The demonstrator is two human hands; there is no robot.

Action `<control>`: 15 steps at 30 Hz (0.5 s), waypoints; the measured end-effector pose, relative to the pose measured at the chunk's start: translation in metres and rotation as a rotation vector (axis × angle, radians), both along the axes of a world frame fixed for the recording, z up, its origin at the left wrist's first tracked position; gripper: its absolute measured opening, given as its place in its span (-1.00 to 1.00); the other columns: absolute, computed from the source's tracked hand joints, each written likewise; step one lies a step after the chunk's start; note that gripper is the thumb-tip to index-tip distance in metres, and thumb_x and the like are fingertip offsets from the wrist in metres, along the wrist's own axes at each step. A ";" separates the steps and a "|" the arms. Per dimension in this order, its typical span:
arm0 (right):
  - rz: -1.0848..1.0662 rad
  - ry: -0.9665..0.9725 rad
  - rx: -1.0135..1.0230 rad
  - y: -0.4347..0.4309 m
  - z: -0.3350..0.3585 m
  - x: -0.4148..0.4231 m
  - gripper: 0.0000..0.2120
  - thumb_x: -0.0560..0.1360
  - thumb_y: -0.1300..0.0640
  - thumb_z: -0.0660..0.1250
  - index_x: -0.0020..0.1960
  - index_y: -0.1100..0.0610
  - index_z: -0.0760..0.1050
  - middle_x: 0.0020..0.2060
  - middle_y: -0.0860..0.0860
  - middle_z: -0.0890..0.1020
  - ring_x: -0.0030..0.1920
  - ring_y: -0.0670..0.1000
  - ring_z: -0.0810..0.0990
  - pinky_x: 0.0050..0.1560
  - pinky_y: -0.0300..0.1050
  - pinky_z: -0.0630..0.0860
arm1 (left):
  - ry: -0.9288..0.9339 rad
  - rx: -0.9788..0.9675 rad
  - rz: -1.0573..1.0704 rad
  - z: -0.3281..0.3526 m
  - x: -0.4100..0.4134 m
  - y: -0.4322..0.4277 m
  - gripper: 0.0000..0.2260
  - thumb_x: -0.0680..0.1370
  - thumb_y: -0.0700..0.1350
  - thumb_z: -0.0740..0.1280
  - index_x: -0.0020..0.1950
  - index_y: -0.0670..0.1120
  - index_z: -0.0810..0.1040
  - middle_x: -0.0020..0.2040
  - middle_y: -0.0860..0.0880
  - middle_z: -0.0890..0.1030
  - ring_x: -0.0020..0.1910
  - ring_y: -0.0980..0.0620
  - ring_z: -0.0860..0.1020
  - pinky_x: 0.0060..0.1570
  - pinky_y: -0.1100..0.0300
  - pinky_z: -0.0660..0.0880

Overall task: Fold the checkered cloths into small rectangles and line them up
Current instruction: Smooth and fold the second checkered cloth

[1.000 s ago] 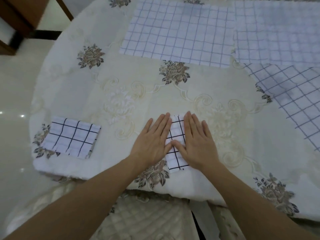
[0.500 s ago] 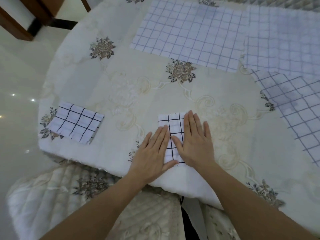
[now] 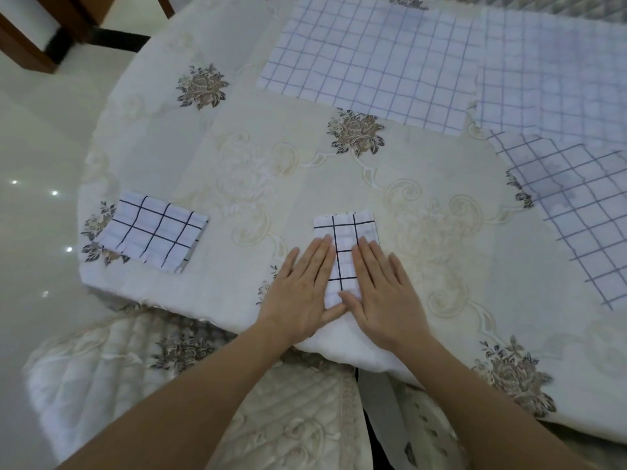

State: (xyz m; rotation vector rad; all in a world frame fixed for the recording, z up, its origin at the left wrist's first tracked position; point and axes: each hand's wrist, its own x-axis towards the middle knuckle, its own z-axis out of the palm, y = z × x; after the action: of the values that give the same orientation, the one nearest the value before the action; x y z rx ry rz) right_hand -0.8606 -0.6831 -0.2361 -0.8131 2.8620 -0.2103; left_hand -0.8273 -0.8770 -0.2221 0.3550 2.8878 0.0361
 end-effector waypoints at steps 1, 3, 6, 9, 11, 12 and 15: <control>-0.001 0.001 0.012 0.010 0.001 0.002 -0.30 0.66 -0.25 -0.15 0.62 0.20 -0.01 0.62 0.09 0.02 0.61 0.04 -0.04 0.56 0.15 0.09 | -0.009 0.007 -0.002 0.001 0.000 -0.001 -0.18 0.59 0.41 -0.18 0.62 -0.19 -0.12 0.63 -0.12 -0.17 0.61 -0.02 -0.20 0.55 -0.12 0.00; -0.005 0.001 0.041 0.024 0.003 0.006 -0.31 0.66 -0.24 -0.15 0.62 0.20 -0.02 0.62 0.09 0.01 0.61 0.05 -0.03 0.55 0.17 0.11 | -0.009 0.015 -0.013 0.002 -0.001 -0.004 -0.15 0.58 0.43 -0.15 0.62 -0.17 -0.12 0.63 -0.11 -0.17 0.61 -0.02 -0.20 0.56 -0.12 -0.01; -0.029 -0.001 0.064 0.028 0.006 0.007 -0.31 0.66 -0.24 -0.16 0.62 0.19 -0.04 0.62 0.09 0.00 0.61 0.05 -0.03 0.55 0.18 0.10 | -0.015 0.064 0.021 0.011 -0.006 -0.003 -0.18 0.55 0.40 -0.04 0.63 -0.13 0.05 0.64 -0.08 -0.04 0.62 0.00 -0.06 0.54 -0.18 0.01; -0.040 0.003 0.082 0.026 0.006 0.008 -0.31 0.66 -0.24 -0.17 0.62 0.18 -0.04 0.62 0.08 0.00 0.61 0.04 -0.04 0.56 0.17 0.08 | 0.122 0.158 0.142 0.021 -0.018 0.014 -0.37 0.56 0.22 0.05 0.50 -0.14 0.34 0.54 -0.12 0.30 0.54 -0.05 0.22 0.51 -0.16 0.13; -0.041 -0.004 0.078 0.025 0.005 0.008 -0.31 0.66 -0.24 -0.19 0.63 0.17 -0.04 0.62 0.07 -0.02 0.62 0.03 -0.06 0.56 0.16 0.06 | 0.184 0.205 0.155 0.017 -0.031 0.032 -0.42 0.63 0.15 0.03 0.55 -0.16 0.26 0.58 -0.15 0.22 0.58 -0.08 0.15 0.54 -0.09 0.10; -0.041 -0.005 0.073 0.026 0.005 0.008 -0.32 0.66 -0.24 -0.19 0.63 0.16 -0.04 0.62 0.06 -0.02 0.62 0.02 -0.07 0.56 0.16 0.05 | 0.172 0.211 0.135 0.012 -0.035 0.041 -0.40 0.65 0.16 -0.01 0.59 -0.16 0.15 0.62 -0.14 0.11 0.61 -0.07 0.04 0.56 -0.08 0.06; -0.039 0.009 0.075 0.027 0.004 0.008 -0.32 0.66 -0.23 -0.15 0.63 0.17 -0.02 0.62 0.07 -0.01 0.62 0.02 -0.07 0.56 0.15 0.05 | 0.109 0.166 0.082 -0.008 -0.041 0.047 -0.37 0.67 0.23 -0.13 0.64 -0.11 -0.03 0.64 -0.07 -0.09 0.61 -0.01 -0.15 0.56 -0.08 0.02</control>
State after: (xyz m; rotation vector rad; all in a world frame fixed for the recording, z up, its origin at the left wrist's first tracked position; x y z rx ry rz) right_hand -0.8526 -0.6559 -0.2322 -0.7468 2.8760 -0.1031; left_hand -0.8679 -0.8303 -0.2299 0.2748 3.0143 0.2795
